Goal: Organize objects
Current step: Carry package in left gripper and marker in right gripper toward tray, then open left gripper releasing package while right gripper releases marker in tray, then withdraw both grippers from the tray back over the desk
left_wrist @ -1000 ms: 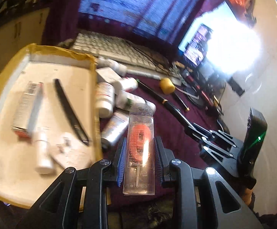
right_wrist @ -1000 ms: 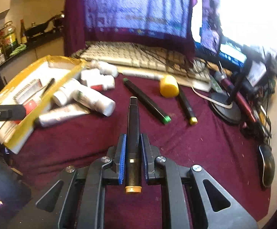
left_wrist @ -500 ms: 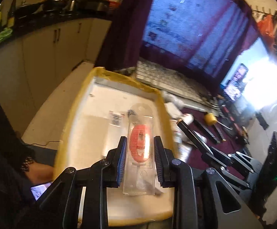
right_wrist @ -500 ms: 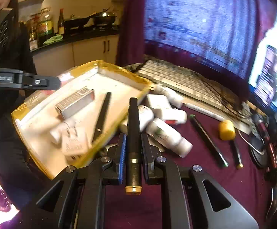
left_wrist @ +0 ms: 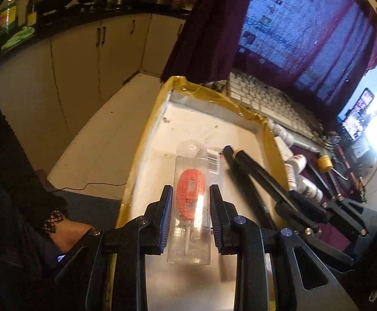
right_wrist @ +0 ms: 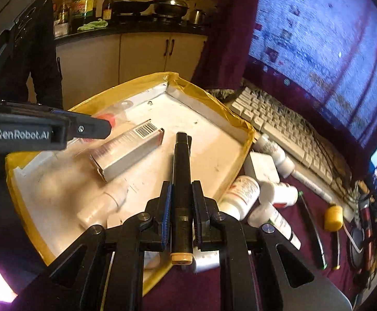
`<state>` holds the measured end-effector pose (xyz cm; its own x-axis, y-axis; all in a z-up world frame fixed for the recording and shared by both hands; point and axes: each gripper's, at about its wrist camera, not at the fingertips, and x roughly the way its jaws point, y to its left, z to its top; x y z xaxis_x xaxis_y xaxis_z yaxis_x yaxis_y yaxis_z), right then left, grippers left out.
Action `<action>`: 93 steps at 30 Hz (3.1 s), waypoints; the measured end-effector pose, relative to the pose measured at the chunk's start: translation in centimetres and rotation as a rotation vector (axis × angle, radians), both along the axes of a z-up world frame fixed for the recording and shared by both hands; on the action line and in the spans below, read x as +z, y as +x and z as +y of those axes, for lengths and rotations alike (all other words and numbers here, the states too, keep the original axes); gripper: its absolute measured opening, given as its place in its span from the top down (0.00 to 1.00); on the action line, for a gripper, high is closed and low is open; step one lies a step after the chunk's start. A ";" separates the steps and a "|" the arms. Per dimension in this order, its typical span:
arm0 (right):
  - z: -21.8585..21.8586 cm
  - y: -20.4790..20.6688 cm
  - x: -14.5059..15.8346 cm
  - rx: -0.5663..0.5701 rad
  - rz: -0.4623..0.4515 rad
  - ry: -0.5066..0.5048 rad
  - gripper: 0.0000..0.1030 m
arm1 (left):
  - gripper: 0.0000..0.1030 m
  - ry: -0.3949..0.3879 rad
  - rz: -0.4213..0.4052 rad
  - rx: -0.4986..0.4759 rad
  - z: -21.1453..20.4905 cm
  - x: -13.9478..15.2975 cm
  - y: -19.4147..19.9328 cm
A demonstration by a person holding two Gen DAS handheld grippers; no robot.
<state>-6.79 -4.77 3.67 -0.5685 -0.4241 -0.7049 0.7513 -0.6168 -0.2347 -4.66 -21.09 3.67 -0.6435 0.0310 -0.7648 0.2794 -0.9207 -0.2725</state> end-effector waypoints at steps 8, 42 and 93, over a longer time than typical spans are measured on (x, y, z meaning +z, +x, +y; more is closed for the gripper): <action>-1.8 -0.5 -0.5 0.026 -0.014 0.044 0.88 | 0.77 -0.013 -0.041 0.008 -0.4 -1.0 -0.7; 3.0 -0.6 0.8 -0.001 -0.096 -0.043 0.67 | 0.34 -0.070 0.024 -0.037 2.2 1.0 -1.5; 18.0 -9.5 -3.6 -0.316 -0.030 0.156 0.85 | 0.29 -0.012 0.016 -0.422 19.4 -0.3 -7.8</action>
<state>-16.25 13.24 0.11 -0.6325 -0.1161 -0.7658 0.5368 -0.7785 -0.3253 -12.45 -1.64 3.32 -0.5881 0.2854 -0.7568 -0.1268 -0.9566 -0.2622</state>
